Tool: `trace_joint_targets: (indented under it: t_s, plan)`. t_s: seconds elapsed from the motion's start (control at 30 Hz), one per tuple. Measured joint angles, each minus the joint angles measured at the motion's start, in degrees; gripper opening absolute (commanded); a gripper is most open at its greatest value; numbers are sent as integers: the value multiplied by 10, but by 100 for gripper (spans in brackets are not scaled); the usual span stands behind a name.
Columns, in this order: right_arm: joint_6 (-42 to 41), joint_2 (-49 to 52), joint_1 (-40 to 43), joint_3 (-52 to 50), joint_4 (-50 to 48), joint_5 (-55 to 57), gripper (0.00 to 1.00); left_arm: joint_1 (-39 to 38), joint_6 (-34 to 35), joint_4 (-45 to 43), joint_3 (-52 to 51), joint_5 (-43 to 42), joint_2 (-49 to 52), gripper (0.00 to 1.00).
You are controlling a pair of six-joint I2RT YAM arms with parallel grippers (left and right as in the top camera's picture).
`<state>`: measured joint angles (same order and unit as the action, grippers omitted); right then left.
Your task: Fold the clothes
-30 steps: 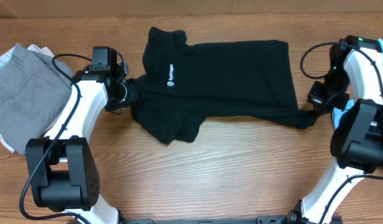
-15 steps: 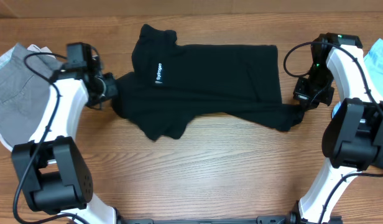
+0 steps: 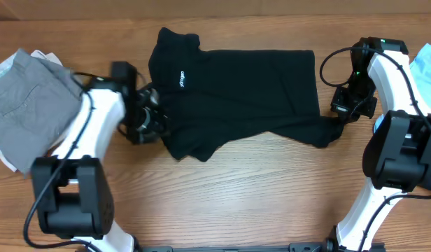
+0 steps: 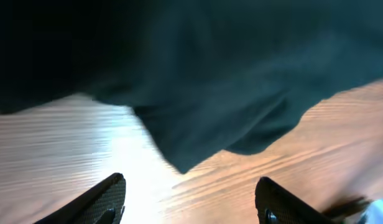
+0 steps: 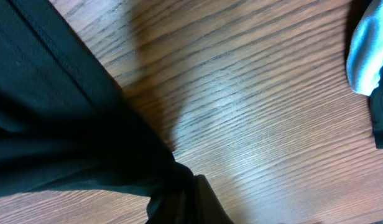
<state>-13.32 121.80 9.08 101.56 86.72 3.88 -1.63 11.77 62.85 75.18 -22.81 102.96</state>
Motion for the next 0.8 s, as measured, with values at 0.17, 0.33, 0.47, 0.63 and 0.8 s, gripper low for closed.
trace_joint_targets:
  t_s: [0.17,0.33,0.47,0.63,0.8]
  plan:
    - [1,0,0,0,-1,0,4,-96,5,-115,-104,18,-1,57]
    - [0,0,0,0,1,0,4,-148,52,-169,-146,80,-1,59]
    - [0,0,0,0,0,0,4,-149,85,-164,-147,111,-1,56]
    - [1,0,0,0,-3,0,4,-149,133,-125,-147,143,-1,57]
    - [0,0,0,0,-3,0,4,-148,171,-122,-147,148,-1,58]
